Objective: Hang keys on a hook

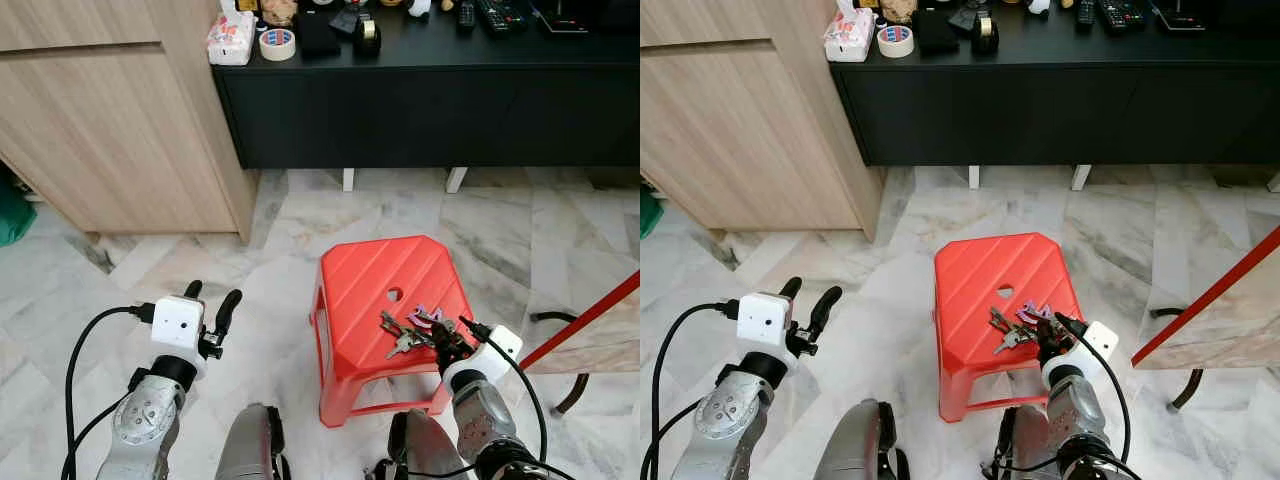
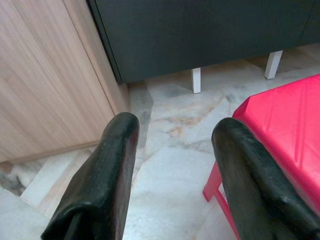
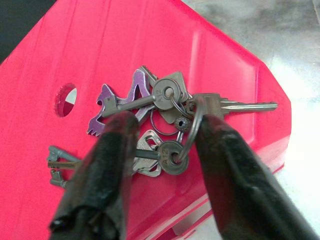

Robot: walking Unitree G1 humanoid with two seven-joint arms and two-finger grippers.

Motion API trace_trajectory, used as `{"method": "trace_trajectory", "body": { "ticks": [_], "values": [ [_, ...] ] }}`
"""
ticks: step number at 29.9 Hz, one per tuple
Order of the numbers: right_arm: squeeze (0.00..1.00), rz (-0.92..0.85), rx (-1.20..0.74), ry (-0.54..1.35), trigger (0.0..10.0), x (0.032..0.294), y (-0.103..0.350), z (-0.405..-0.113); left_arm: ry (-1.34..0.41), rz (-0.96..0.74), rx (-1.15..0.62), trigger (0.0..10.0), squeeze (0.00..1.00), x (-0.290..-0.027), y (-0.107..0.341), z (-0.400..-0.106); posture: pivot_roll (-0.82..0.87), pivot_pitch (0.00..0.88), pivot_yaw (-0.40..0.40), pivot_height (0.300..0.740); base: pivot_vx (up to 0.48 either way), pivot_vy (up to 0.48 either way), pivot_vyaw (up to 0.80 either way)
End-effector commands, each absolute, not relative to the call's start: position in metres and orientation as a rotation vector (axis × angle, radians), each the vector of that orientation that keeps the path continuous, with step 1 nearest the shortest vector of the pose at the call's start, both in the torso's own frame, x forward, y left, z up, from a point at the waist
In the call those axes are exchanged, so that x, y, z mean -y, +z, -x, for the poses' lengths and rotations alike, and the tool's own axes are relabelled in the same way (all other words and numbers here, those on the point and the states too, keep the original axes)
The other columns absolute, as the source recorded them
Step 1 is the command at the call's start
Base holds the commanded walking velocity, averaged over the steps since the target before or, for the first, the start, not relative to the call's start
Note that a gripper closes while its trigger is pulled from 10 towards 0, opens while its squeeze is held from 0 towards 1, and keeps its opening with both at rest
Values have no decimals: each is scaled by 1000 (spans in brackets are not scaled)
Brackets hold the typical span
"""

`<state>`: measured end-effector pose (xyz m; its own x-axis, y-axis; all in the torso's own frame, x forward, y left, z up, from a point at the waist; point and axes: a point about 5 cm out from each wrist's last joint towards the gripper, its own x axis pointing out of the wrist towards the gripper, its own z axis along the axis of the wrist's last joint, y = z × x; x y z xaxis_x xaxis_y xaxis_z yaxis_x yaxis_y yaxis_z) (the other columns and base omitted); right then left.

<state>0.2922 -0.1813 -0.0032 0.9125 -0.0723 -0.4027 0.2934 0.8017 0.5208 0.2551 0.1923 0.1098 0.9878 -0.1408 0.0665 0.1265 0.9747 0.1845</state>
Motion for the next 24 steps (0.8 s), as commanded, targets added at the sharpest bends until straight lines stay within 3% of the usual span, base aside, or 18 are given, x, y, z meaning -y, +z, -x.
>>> {"method": "trace_trajectory", "body": {
  "ticks": [1, 24],
  "values": [
    [0, -628, -406, -220, 0, 181, -11, -284, -126, -193, 59, 10000, 0, -197, 106, -250, 98, 224, 7, 631, 0, 0, 0],
    [0, -637, -418, -227, 0, 179, -15, -281, -145, -202, 36, 10000, 0, -198, 104, -247, 110, 230, 17, 631, 0, 0, 0]
  ]
}}
